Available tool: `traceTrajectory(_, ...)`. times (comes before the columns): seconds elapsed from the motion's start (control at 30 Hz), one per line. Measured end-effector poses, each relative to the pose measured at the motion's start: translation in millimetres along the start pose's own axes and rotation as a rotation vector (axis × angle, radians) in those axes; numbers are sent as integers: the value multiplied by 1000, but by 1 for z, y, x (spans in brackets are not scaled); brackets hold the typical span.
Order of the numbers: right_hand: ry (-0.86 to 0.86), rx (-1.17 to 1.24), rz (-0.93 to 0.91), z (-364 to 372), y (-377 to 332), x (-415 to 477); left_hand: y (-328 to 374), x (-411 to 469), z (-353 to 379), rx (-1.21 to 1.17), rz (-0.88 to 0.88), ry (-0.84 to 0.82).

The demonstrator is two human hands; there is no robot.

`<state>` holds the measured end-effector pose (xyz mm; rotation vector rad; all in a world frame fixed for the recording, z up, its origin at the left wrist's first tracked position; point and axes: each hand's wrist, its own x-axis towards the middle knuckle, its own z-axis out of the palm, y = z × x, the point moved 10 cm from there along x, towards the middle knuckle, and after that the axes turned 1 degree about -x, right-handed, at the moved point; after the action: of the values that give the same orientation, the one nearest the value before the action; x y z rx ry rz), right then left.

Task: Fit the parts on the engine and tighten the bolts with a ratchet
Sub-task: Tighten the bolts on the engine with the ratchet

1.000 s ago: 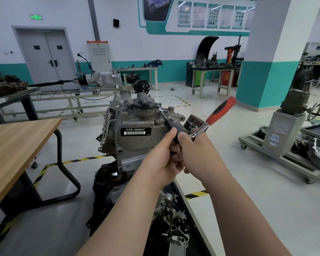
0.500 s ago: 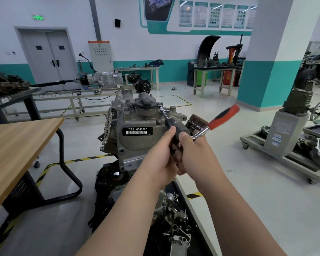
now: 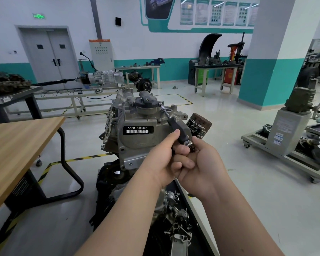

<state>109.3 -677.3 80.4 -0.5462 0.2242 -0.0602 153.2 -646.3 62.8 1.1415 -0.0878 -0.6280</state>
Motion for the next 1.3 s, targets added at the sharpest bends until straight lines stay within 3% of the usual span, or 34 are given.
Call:
traceTrajectory(0.17, 11, -64, -26, -2, 0, 1, 0, 2, -4, 26, 9, 26)
traceTrajectory(0.3, 61, -292, -140, -6, -11, 3, 1, 3, -3, 56, 38, 23)
traceTrajectory(0.43, 215, -832, -302, -10, -38, -1, 5, 1, 1, 23, 71, 19)
traceTrajectory(0.8, 287, -2101, -695, 50, -63, -26, 7, 0, 4, -161, 48, 12)
traceTrajectory(0.87, 305, -2221, -759, 55, -58, -29, 8, 0, 6, -163, 48, -33)
traceTrajectory(0.97, 278, -2139, -756, 51, -57, -24, 7, -1, 6, -142, 57, -57)
traceTrajectory(1.13, 133, -1530, -578, 28, -53, -11, 7, -3, 3, -91, 67, -30)
traceTrajectory(1.3, 178, -1052, -459, 8, -48, -1, 11, -2, 6, -30, 98, -35)
